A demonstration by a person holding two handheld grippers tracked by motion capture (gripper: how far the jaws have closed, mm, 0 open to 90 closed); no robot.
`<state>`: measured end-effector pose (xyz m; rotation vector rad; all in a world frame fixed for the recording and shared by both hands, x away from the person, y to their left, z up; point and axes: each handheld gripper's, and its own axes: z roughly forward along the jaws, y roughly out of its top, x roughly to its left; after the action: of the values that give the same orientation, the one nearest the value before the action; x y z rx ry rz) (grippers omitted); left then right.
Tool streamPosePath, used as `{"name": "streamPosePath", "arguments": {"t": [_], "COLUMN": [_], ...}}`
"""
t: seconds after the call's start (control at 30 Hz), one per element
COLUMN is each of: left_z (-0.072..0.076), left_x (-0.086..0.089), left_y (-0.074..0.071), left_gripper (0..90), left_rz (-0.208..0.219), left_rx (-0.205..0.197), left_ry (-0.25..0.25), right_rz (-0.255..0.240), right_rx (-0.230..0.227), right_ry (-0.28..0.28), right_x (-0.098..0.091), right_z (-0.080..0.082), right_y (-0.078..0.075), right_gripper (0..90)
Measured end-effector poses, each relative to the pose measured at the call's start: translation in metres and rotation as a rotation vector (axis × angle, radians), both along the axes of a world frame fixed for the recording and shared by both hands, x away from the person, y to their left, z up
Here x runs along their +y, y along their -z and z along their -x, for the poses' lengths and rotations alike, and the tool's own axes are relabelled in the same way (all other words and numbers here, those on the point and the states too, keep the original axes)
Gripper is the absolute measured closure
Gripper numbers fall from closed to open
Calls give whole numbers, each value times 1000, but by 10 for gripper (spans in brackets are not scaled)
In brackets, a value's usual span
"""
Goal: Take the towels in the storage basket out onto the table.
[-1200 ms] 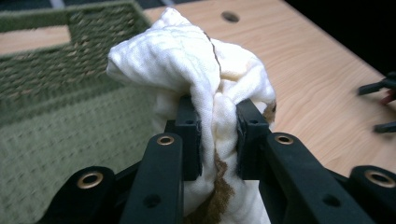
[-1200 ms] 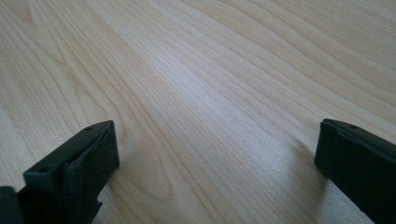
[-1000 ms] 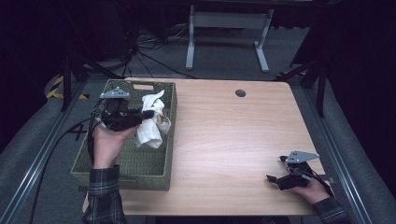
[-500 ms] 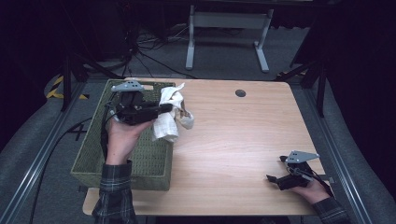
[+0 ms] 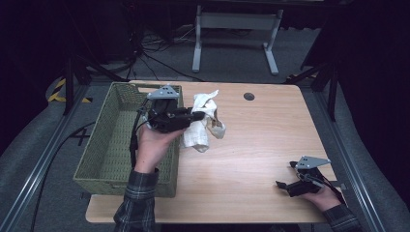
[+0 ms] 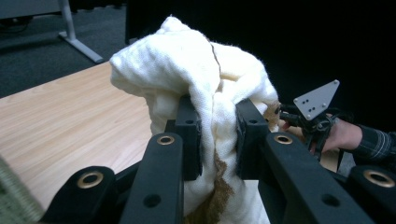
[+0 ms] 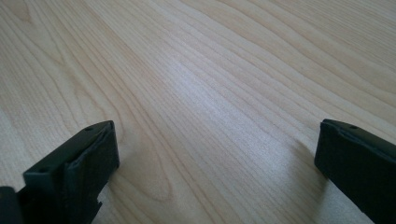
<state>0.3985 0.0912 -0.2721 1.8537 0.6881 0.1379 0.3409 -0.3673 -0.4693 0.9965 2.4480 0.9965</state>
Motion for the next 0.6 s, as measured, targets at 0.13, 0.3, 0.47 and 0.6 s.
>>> {"name": "streamPosePath", "arguments": {"t": [0.13,0.3,0.47,0.6], "left_z": [2,2,3,4], "left_x": [-19,-42,-62,-76], "left_y": [7,20,32,42], "left_gripper": [759,758,759,759], "left_rz": [-17,-17,-40,-73], "left_rx": [5,32,37,42], "left_ry": [25,81,120,134], "right_rz": [0,0,-2,-2], "right_rx": [1,0,2,2], "right_ry": [0,0,1,2], "right_x": [0,0,0,0], "right_z": [0,0,0,0], "right_y": [0,0,0,0], "right_gripper": [1,1,3,4]}}
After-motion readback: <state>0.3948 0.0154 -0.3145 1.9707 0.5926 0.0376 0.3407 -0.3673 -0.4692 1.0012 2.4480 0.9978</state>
